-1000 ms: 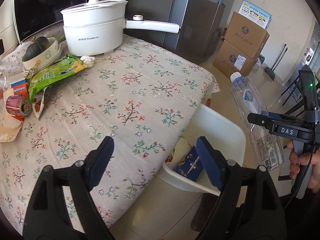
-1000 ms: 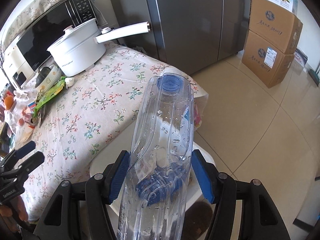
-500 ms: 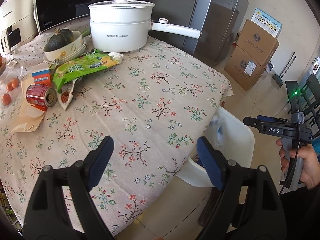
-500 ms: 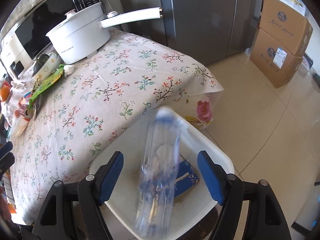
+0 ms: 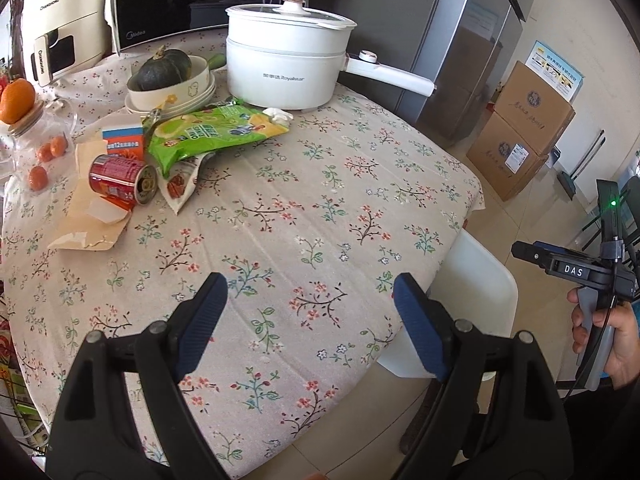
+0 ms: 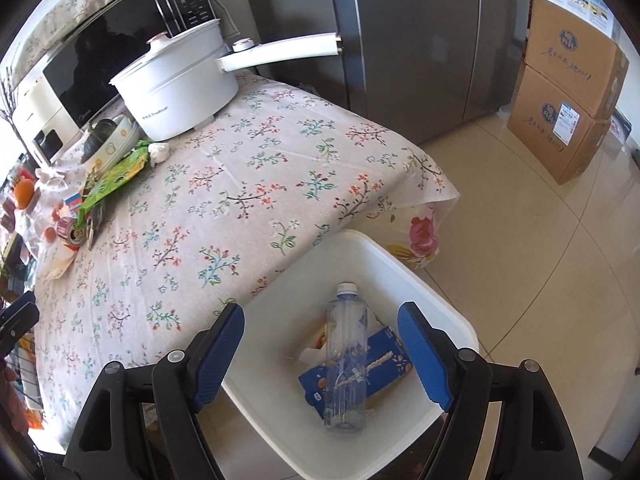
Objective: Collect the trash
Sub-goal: 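Grasp the red soda can with the left gripper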
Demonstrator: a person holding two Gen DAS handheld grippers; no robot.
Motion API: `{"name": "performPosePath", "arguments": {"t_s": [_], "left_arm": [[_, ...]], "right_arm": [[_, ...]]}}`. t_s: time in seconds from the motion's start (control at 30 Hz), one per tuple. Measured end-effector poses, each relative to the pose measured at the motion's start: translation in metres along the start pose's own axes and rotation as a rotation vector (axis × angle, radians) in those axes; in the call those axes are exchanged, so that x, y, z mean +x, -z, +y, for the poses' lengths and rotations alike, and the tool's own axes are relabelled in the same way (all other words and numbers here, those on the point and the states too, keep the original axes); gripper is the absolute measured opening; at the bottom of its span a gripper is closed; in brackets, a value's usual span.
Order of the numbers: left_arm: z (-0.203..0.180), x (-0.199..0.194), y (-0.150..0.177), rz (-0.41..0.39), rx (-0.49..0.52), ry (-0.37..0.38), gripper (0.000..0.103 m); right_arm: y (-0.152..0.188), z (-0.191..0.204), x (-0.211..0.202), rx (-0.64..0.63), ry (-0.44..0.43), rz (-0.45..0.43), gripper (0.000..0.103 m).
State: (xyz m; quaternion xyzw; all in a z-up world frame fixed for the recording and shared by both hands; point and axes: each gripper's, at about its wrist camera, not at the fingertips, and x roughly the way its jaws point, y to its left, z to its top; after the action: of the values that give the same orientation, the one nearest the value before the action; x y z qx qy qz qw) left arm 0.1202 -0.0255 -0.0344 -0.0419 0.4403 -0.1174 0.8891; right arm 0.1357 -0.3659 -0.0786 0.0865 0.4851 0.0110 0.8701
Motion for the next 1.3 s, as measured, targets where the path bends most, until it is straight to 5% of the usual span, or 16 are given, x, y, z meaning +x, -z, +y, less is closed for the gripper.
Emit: {"name": "performPosePath", "arguments": {"t_s": [0.43,0.87,1.1,1.3], "left_arm": [[0.091,-0.014,-0.002,-0.011,-0.142,-0.130,0.085],[0.177,0.017,-0.038,0.049,-0.445,-0.192,0.085],[0.201,0.069,-0.071,0.075,-0.552,-0.172,0.054],[0.216,0.101,-0.087,0.074,-0.614,-0.167,0.052]], "right_arm": [[-0.019,0.062,-0.003,-0.087,-0.062,-0.026,0.082],[-0.046,0.140,0.019,-0.175,-0.098,-0.028,0.083],[-0.057,0.154,0.034,-0.107,-0.140,0.016,0.084],[-0.060,0.157,0.040,-0.127,-0.128,0.031,0.084]]}}
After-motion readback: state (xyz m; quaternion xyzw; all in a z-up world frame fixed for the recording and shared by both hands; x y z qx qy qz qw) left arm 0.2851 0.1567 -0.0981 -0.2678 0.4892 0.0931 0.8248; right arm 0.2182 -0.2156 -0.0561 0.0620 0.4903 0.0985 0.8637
